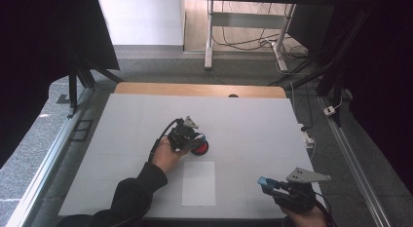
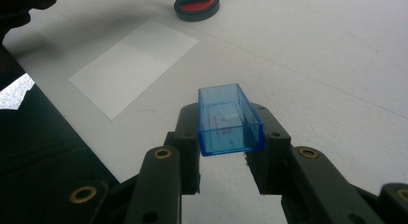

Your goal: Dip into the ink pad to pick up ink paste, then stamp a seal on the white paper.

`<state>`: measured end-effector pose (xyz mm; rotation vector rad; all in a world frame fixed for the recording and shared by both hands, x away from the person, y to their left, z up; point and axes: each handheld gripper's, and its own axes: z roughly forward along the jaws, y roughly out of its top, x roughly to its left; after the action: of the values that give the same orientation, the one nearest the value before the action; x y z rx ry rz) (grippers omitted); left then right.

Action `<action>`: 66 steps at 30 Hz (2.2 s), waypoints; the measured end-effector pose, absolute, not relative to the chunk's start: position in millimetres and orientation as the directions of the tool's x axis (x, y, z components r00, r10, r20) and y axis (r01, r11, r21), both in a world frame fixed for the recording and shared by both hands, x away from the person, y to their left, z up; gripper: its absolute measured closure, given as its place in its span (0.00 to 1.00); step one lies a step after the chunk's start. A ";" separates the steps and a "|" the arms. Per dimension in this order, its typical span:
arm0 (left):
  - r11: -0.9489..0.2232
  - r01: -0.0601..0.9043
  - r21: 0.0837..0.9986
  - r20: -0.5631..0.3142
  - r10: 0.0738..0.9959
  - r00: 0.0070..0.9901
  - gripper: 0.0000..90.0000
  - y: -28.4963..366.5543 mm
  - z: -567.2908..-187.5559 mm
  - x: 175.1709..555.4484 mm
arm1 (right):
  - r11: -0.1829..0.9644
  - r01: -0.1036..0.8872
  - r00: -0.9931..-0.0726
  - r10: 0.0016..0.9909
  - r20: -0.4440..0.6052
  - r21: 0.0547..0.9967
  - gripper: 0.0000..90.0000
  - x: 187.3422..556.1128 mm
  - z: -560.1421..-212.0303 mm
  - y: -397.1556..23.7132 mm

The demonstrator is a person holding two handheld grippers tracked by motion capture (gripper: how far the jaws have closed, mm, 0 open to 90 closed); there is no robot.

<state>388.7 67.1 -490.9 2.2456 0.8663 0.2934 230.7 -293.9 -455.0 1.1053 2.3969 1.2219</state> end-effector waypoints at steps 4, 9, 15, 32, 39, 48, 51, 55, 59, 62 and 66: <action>-0.526 0.510 0.681 -0.051 0.660 0.750 0.78 67.8 -490.0 390.6 | 0.368 0.521 -0.688 0.715 0.124 0.771 0.75 230.9 -455.0 -293.8; -0.498 0.539 0.680 -0.093 0.670 0.737 0.78 70.6 -489.6 393.7 | 0.366 0.522 -0.687 0.716 0.125 0.771 0.75 230.5 -455.0 -294.5; -0.509 0.521 0.685 -0.070 0.665 0.743 0.78 73.6 -486.8 391.8 | 0.368 0.522 -0.686 0.717 0.122 0.769 0.75 230.0 -454.7 -294.7; -0.507 0.467 0.725 -0.061 0.628 0.776 0.78 88.0 -464.9 374.3 | 0.363 0.526 -0.685 0.717 0.130 0.769 0.75 230.5 -454.9 -294.7; -0.510 0.441 0.738 -0.053 0.609 0.792 0.78 89.0 -457.6 365.7 | 0.365 0.526 -0.684 0.718 0.127 0.768 0.75 230.3 -454.6 -294.9; -0.521 0.419 0.744 -0.046 0.585 0.810 0.78 89.5 -452.7 355.0 | 0.375 0.522 -0.689 0.714 0.120 0.766 0.75 229.8 -454.7 -294.2; -0.519 0.413 0.748 -0.046 0.580 0.814 0.78 90.5 -449.8 351.7 | 0.377 0.523 -0.691 0.713 0.121 0.765 0.75 229.7 -454.7 -294.2; -0.504 0.425 0.752 -0.075 0.574 0.815 0.78 91.9 -444.5 348.2 | 0.380 0.519 -0.694 0.710 0.118 0.766 0.75 229.3 -454.9 -293.3; -0.493 0.440 0.751 -0.107 0.566 0.817 0.78 92.5 -440.8 344.7 | 0.377 0.519 -0.693 0.711 0.119 0.767 0.75 229.3 -454.8 -293.6; -0.498 0.433 0.751 -0.107 0.556 0.825 0.78 92.0 -439.0 341.1 | 0.374 0.520 -0.692 0.711 0.123 0.767 0.75 229.2 -454.7 -293.8; -0.497 0.427 0.755 -0.114 0.542 0.833 0.78 92.3 -437.0 336.6 | 0.373 0.521 -0.692 0.711 0.124 0.768 0.75 229.1 -454.6 -294.0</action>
<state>336.6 92.3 -437.0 2.1663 0.7056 0.1737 229.1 -294.0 -454.6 1.0996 2.4058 1.2180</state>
